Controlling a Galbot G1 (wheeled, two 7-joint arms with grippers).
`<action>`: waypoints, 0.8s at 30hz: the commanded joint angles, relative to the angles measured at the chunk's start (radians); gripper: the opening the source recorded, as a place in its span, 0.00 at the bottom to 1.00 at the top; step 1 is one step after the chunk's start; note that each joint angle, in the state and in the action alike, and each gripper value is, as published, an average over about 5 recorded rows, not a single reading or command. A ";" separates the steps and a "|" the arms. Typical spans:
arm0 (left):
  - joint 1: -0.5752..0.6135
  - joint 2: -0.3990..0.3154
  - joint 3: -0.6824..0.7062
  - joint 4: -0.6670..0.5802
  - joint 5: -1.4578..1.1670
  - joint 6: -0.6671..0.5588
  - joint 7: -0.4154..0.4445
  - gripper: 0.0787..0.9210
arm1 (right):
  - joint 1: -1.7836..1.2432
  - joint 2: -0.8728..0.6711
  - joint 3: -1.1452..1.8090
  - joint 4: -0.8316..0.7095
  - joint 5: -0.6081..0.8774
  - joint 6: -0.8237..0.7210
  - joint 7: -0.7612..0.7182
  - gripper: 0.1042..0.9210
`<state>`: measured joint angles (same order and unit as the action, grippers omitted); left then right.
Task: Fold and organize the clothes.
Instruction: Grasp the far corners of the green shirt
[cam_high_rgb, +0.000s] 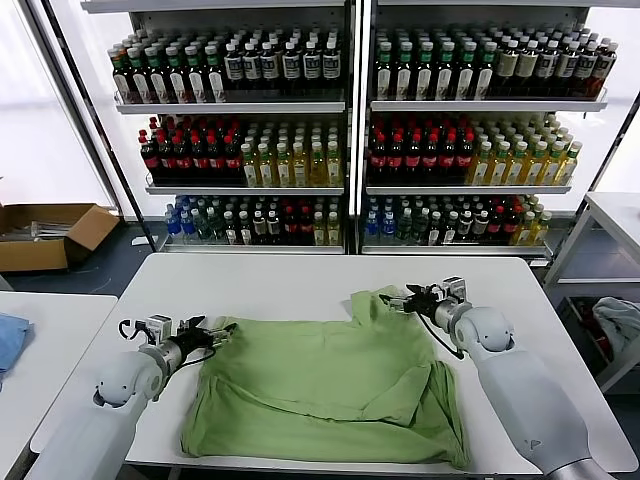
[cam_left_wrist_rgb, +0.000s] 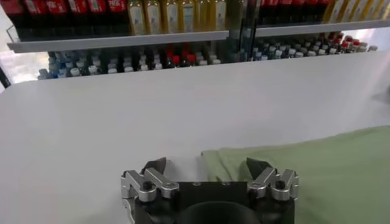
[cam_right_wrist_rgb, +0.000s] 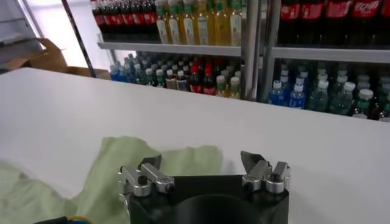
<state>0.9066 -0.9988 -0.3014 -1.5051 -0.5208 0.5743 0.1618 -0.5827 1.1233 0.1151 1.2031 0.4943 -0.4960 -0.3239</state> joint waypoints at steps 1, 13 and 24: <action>-0.039 -0.016 0.033 0.045 0.018 0.002 0.000 0.86 | 0.039 0.034 -0.023 -0.072 -0.029 -0.002 -0.003 0.82; -0.020 -0.014 0.054 0.035 0.056 0.002 0.016 0.47 | 0.007 0.040 -0.024 -0.039 -0.037 -0.004 0.007 0.40; -0.019 -0.016 0.042 0.015 0.055 -0.004 0.014 0.09 | -0.044 0.018 0.023 0.086 0.021 0.003 0.025 0.03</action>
<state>0.8916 -1.0118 -0.2646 -1.4902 -0.4742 0.5687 0.1747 -0.6166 1.1386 0.1300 1.2409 0.5023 -0.4977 -0.2979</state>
